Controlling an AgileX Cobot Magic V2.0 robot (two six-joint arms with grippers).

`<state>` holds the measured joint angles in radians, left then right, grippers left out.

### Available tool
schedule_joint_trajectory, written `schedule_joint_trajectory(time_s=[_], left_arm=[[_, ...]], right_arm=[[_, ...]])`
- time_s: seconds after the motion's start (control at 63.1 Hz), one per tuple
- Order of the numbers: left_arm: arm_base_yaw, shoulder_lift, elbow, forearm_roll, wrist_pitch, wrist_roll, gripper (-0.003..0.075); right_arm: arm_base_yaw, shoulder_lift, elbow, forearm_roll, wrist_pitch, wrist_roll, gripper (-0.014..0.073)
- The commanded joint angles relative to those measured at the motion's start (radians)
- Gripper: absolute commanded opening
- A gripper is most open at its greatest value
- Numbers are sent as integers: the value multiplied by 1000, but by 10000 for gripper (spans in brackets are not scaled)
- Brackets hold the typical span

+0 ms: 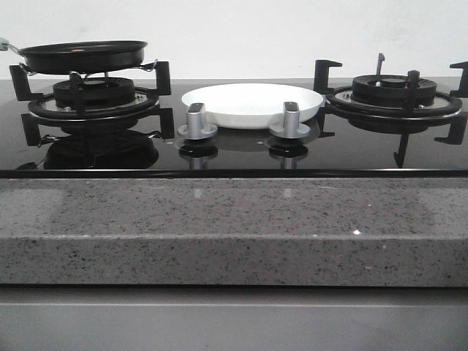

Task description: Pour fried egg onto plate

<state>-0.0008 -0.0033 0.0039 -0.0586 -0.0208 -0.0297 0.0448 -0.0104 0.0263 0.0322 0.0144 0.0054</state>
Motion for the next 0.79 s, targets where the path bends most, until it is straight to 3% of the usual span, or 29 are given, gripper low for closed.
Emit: schedule_joint_trajectory(time_s=[0.0, 0.333, 0.634, 0.776], left_arm=[[1, -16, 5, -7, -80, -10, -20], [1, -16, -15, -7, -135, -10, -20], [1, 16, -252, -26, 111, -10, -20], [1, 119, -413, -26, 247, -10, -20]], right_arm=[[-8, -17, -5, -14, -73, -5, -118], [-8, -17, -8, -14, -78, -5, -118], [-8, -16, -162, -14, -38, -5, -118], [-8, 28, -316, -14, 71, -5, -118]])
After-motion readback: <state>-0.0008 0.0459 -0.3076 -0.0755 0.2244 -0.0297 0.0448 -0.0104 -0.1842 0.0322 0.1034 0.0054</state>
